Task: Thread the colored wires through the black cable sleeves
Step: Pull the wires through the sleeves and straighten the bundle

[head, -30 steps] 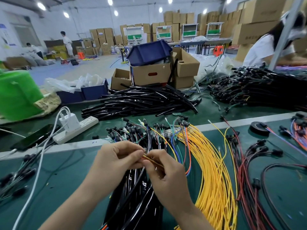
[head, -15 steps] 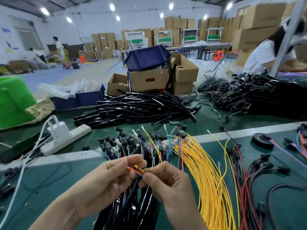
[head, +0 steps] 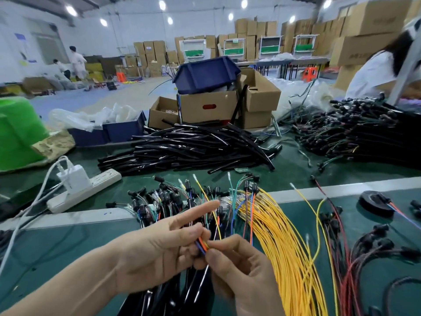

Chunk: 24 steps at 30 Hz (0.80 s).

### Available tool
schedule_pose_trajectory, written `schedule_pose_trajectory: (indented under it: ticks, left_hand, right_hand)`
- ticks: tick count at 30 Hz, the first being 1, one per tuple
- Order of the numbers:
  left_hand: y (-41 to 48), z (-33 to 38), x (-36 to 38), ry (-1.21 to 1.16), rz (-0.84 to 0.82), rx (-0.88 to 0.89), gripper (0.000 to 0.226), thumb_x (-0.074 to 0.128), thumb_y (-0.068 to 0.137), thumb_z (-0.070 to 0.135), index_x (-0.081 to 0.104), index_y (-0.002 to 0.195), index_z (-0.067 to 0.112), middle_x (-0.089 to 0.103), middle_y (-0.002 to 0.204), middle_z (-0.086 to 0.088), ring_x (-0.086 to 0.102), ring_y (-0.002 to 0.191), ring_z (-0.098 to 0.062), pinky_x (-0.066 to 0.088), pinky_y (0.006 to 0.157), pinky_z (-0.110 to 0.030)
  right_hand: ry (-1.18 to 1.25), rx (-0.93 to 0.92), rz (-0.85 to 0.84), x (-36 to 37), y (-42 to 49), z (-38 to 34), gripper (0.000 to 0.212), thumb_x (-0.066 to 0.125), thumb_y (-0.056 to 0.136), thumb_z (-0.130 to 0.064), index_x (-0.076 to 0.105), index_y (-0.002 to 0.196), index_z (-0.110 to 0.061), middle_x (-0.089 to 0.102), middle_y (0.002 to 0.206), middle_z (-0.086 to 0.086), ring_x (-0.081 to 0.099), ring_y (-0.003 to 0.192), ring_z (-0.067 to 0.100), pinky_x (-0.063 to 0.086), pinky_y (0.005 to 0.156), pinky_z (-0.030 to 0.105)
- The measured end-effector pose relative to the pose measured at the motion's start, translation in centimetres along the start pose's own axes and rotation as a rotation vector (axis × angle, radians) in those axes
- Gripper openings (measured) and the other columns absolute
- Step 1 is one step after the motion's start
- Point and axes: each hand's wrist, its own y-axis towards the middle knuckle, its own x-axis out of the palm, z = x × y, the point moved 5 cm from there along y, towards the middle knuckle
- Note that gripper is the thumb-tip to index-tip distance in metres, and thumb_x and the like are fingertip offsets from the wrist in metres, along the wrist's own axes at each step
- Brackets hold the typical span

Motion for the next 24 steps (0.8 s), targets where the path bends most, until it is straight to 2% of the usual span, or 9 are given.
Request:
schedule_pose_trajectory:
  ticks: [4, 6, 9, 11, 14, 16, 18, 21, 24]
  left_hand:
    - [2.0, 1.8, 0.6, 0.145, -0.13, 0.018, 0.059, 0.085, 0.067, 0.02, 0.063, 0.122, 0.024, 0.072, 0.089, -0.001, 0.064, 0.069, -0.006, 0.055, 0.07, -0.019]
    - [5.0, 4.4, -0.3, 0.352, -0.094, 0.066, 0.043, 0.075, 0.079, 0.021, 0.065, 0.12, 0.021, 0.071, 0.104, -0.008, 0.066, 0.075, -0.008, 0.054, 0.072, -0.019]
    - [12.8, 9.3, -4.8, 0.586, 0.391, 0.234, 0.026, 0.064, 0.088, 0.015, 0.064, 0.113, 0.005, 0.069, 0.107, -0.015, 0.067, 0.076, -0.013, 0.057, 0.072, -0.023]
    - [17.5, 10.7, -7.5, 0.97, 0.678, 0.203, 0.038, 0.064, 0.09, 0.02, 0.057, 0.124, 0.003, 0.063, 0.118, -0.015, 0.064, 0.099, -0.022, 0.052, 0.091, -0.03]
    - [22.0, 9.1, -10.7, 1.471, 0.794, -0.034, 0.046, 0.066, 0.088, 0.03, 0.057, 0.123, 0.002, 0.058, 0.125, -0.017, 0.056, 0.114, -0.031, 0.045, 0.096, -0.033]
    - [22.9, 8.6, -11.6, 1.501, 0.835, -0.076, 0.036, 0.067, 0.087, 0.024, 0.062, 0.115, 0.001, 0.061, 0.119, -0.019, 0.059, 0.109, -0.032, 0.048, 0.092, -0.035]
    - [23.2, 9.1, -11.7, 1.457, 0.835, -0.027, 0.032, 0.071, 0.084, 0.023, 0.067, 0.108, 0.002, 0.066, 0.111, -0.016, 0.062, 0.103, -0.029, 0.05, 0.091, -0.035]
    - [22.0, 11.4, -11.0, 1.354, 0.887, 0.148, 0.021, 0.072, 0.081, 0.023, 0.074, 0.097, 0.009, 0.071, 0.1, -0.011, 0.065, 0.096, -0.022, 0.051, 0.088, -0.029]
    - [19.4, 15.6, -9.8, 1.07, 0.956, 0.456, 0.024, 0.07, 0.082, 0.024, 0.071, 0.1, 0.009, 0.07, 0.102, -0.008, 0.062, 0.093, -0.018, 0.049, 0.089, -0.027]
  right_hand:
    - [0.112, -0.027, 0.165, -1.8, 0.9, -0.2, 0.059, 0.095, 0.013, -0.043, 0.073, 0.058, -0.011, 0.065, 0.056, 0.019, 0.032, 0.025, 0.008, 0.026, 0.031, 0.01]
    - [0.144, -0.029, 0.204, -2.4, 1.2, -0.6, 0.064, 0.094, 0.009, -0.041, 0.073, 0.06, -0.008, 0.066, 0.056, 0.018, 0.029, 0.023, 0.007, 0.025, 0.03, 0.01]
    - [0.178, -0.003, 0.206, -2.8, 1.4, -0.4, 0.028, 0.082, 0.034, -0.018, 0.072, 0.058, -0.007, 0.061, 0.05, 0.014, 0.025, 0.023, 0.007, 0.023, 0.03, 0.01]
    - [0.204, 0.016, 0.215, -2.7, 1.4, -0.1, 0.021, 0.077, 0.039, -0.018, 0.072, 0.057, -0.008, 0.061, 0.05, 0.013, 0.025, 0.024, 0.007, 0.023, 0.03, 0.011]
    - [0.227, 0.03, 0.233, -2.6, 1.2, 0.3, 0.025, 0.076, 0.037, -0.023, 0.072, 0.057, -0.009, 0.063, 0.054, 0.014, 0.026, 0.024, 0.007, 0.023, 0.03, 0.011]
    - [0.228, 0.041, 0.22, -2.5, 1.3, 0.3, 0.017, 0.08, 0.042, -0.007, 0.071, 0.056, -0.009, 0.062, 0.054, 0.014, 0.026, 0.025, 0.007, 0.022, 0.031, 0.011]
    - [0.216, 0.048, 0.217, -2.3, 1.4, 0.2, 0.028, 0.076, 0.032, 0.008, 0.07, 0.054, -0.009, 0.062, 0.053, 0.014, 0.025, 0.025, 0.007, 0.019, 0.032, 0.011]
    - [0.276, 0.038, 0.217, -2.0, 1.2, 0.1, 0.012, 0.071, 0.042, -0.015, 0.068, 0.052, -0.009, 0.06, 0.053, 0.013, 0.023, 0.026, 0.007, 0.017, 0.033, 0.011]
    - [0.252, 0.058, 0.208, -2.3, 1.1, 0.2, 0.013, 0.075, 0.044, -0.005, 0.067, 0.052, -0.01, 0.059, 0.052, 0.011, 0.023, 0.027, 0.007, 0.016, 0.033, 0.012]
